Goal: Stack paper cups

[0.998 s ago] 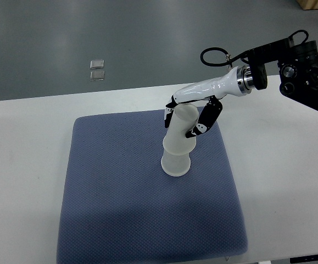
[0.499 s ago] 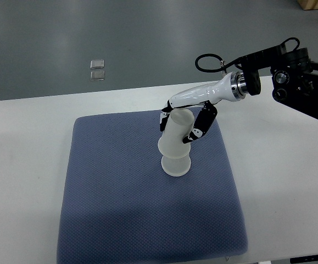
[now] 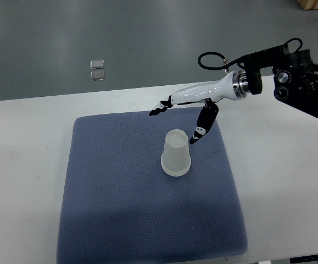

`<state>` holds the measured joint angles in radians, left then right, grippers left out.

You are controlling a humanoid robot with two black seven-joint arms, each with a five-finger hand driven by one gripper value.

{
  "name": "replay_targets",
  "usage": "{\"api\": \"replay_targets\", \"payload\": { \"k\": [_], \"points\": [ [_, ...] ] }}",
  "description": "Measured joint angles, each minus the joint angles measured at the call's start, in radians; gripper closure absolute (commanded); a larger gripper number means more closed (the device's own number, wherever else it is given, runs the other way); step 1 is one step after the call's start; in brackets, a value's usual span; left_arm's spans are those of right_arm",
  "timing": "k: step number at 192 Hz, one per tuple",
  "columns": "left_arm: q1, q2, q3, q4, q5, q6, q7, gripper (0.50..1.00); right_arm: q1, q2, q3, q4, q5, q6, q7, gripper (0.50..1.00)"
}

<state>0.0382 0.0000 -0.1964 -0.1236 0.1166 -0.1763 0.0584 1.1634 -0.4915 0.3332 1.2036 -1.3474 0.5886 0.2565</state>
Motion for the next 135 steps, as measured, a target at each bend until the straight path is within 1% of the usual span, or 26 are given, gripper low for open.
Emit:
{"api": "replay_targets", "payload": {
  "k": [13, 51, 103, 135],
  "points": [
    [0.000, 0.000, 0.000, 0.000, 0.000, 0.000, 0.000, 0.500, 0.000, -0.002, 0.001, -0.026, 0.064, 0.000, 0.001, 0.576],
    [0.000, 0.000, 0.000, 0.000, 0.000, 0.000, 0.000, 0.500, -0.004, -0.002, 0.001, -0.152, 0.321, -0.005, -0.002, 0.579],
    [0.000, 0.000, 0.000, 0.000, 0.000, 0.000, 0.000, 0.500, -0.044, 0.000, -0.001, -0.389, 0.934, -0.004, -0.004, 0.579],
    [0.000, 0.000, 0.000, 0.000, 0.000, 0.000, 0.000, 0.500, -0.080, 0.015, -0.003, -0.511, 1.153, -0.022, -0.011, 0.579]
  ]
}}
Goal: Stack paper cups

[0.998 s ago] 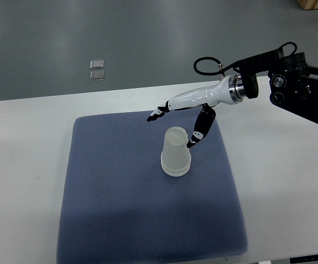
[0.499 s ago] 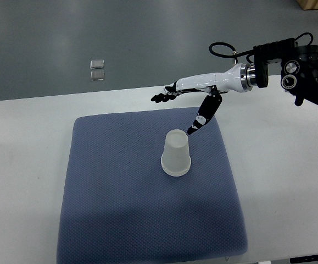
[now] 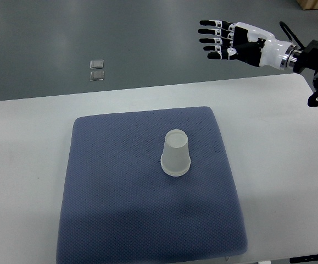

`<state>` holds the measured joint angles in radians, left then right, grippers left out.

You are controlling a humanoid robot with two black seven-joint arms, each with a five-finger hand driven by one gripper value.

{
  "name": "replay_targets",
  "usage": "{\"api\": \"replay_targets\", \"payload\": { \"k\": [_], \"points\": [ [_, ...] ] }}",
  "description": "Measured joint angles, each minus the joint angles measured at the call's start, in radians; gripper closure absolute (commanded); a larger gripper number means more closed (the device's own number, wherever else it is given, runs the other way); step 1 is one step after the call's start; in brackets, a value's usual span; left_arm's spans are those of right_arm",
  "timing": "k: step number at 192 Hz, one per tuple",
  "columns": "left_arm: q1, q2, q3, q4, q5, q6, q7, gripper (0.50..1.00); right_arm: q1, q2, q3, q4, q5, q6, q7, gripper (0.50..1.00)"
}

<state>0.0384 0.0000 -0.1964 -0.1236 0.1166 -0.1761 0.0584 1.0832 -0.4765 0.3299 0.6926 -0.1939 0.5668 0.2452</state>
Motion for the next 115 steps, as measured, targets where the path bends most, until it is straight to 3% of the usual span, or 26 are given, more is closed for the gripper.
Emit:
{"api": "replay_targets", "payload": {
  "k": [25, 72, 115],
  "points": [
    [0.000, 0.000, 0.000, 0.000, 0.000, 0.000, 0.000, 0.500, -0.035, 0.041, 0.000, -0.089, 0.142, -0.047, -0.052, 0.579],
    [0.000, 0.000, 0.000, 0.000, 0.000, 0.000, 0.000, 0.500, -0.061, 0.115, 0.001, -0.197, 0.498, -0.134, -0.306, 0.579],
    [0.000, 0.000, 0.000, 0.000, 0.000, 0.000, 0.000, 0.500, -0.084, 0.161, 0.000, -0.217, 0.565, -0.164, -0.336, 0.576]
  ]
}}
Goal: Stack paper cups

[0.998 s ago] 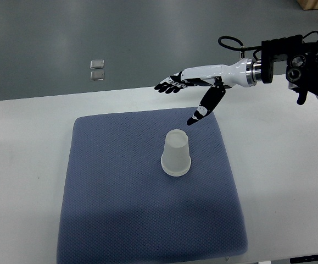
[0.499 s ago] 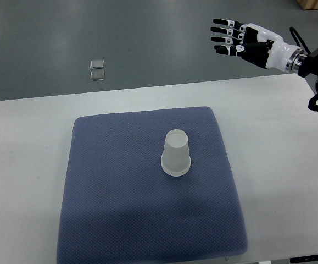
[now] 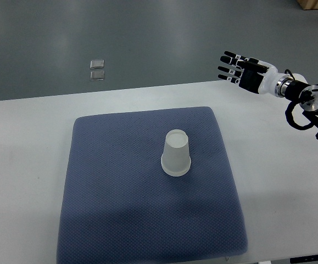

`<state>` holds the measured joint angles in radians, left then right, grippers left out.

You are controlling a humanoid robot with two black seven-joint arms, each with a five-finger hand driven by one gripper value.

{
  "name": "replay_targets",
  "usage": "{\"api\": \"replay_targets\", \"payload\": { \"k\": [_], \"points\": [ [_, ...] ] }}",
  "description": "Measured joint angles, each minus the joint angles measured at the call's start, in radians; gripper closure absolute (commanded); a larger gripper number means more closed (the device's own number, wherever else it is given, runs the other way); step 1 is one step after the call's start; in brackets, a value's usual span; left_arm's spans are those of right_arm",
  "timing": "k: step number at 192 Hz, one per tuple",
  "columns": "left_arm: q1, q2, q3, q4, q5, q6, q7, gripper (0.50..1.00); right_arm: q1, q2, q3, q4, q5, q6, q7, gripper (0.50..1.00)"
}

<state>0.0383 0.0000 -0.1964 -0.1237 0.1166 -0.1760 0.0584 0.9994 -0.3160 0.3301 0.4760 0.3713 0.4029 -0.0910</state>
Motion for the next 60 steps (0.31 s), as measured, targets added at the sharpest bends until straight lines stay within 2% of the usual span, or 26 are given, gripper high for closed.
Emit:
{"api": "replay_targets", "payload": {
  "k": [60],
  "points": [
    [0.000, 0.000, 0.000, 0.000, 0.000, 0.000, 0.000, 0.500, -0.016, 0.007, 0.004, 0.002, -0.002, 0.017, 0.028, 0.574]
  ]
}}
